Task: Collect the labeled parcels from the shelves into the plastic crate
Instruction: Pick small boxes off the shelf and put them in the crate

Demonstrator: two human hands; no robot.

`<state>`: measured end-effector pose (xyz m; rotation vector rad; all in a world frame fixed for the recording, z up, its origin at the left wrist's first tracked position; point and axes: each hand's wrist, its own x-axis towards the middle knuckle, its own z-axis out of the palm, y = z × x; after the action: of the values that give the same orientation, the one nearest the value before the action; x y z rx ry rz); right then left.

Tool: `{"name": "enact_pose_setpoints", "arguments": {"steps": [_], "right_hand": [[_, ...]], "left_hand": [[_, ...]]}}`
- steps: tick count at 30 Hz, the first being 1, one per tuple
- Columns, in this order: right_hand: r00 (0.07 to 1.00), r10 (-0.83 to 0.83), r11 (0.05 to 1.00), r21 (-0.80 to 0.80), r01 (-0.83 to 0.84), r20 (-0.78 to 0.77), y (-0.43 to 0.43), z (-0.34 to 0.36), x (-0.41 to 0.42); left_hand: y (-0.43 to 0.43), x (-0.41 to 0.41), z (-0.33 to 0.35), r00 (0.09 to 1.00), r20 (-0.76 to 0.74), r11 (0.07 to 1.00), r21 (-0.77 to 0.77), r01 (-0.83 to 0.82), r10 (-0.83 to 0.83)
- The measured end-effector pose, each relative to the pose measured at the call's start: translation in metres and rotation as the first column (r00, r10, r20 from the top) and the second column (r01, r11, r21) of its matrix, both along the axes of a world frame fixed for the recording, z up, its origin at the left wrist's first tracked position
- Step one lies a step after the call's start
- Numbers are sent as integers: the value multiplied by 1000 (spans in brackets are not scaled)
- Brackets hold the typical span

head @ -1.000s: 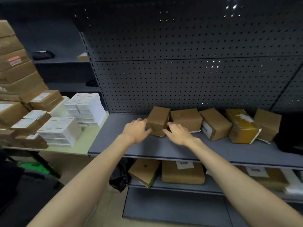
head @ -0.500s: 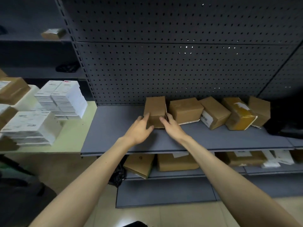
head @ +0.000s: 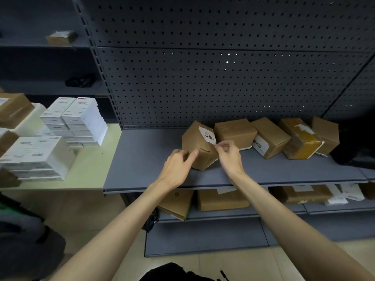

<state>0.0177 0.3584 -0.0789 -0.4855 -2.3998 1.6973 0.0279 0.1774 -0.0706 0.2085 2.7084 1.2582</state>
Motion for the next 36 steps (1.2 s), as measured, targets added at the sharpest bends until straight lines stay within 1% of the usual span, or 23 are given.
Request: {"name": "enact_pose_setpoints", "arguments": {"steps": [4,10,14,16,18,20,23,25,27,29,31,33,36], "right_hand": [[997,51,998,44,-53,57,-9,-3,-4],[989,120,991,44,-124,83,-19,-6,0],[977,181,983,-28,-179,116,-23,-7,2],[973,194,979,-90,-184,122,-27,-9,2],[977,176,976,-149,-157,122,-30,-10,0],[977,151,976,-182,-123,148,-32,-14,-4],[969,129,970,-232,-79,209,-36,-15,-9],[968,128,963,-260,-70,214,-41,-12,-11],[974,127,972,-218,-85,186,-45,-9,-12],[981,111,987,-136,-89,161,-43,-7,-9],[987,91,995,-60,-84,130,-36,-5,-5],[990,79,997,-5,-79,117,-25,-6,1],[989,107,991,68,-114,101,-13,-8,10]], "left_hand": [[3,-6,3,998,31,992,117,-50,47],[-3,-11,-10,999,-6,995,89,-39,40],[-13,-10,-13,998,-50,994,106,30,-24],[-20,-14,-14,997,-75,998,46,33,-30],[-27,-17,-13,998,-67,998,-61,14,-18],[-35,-20,-10,999,-47,994,-104,-25,20],[-42,-24,-4,995,-48,993,-71,-90,86],[-42,-23,2,992,-39,993,-13,-120,120],[-37,-17,6,991,-11,990,59,-131,132],[-32,-13,4,993,7,988,96,-122,122],[-28,-9,-1,992,60,985,129,-118,111],[-24,-6,-7,990,116,988,119,-96,83],[-19,0,-14,986,166,995,92,-44,28]]}}
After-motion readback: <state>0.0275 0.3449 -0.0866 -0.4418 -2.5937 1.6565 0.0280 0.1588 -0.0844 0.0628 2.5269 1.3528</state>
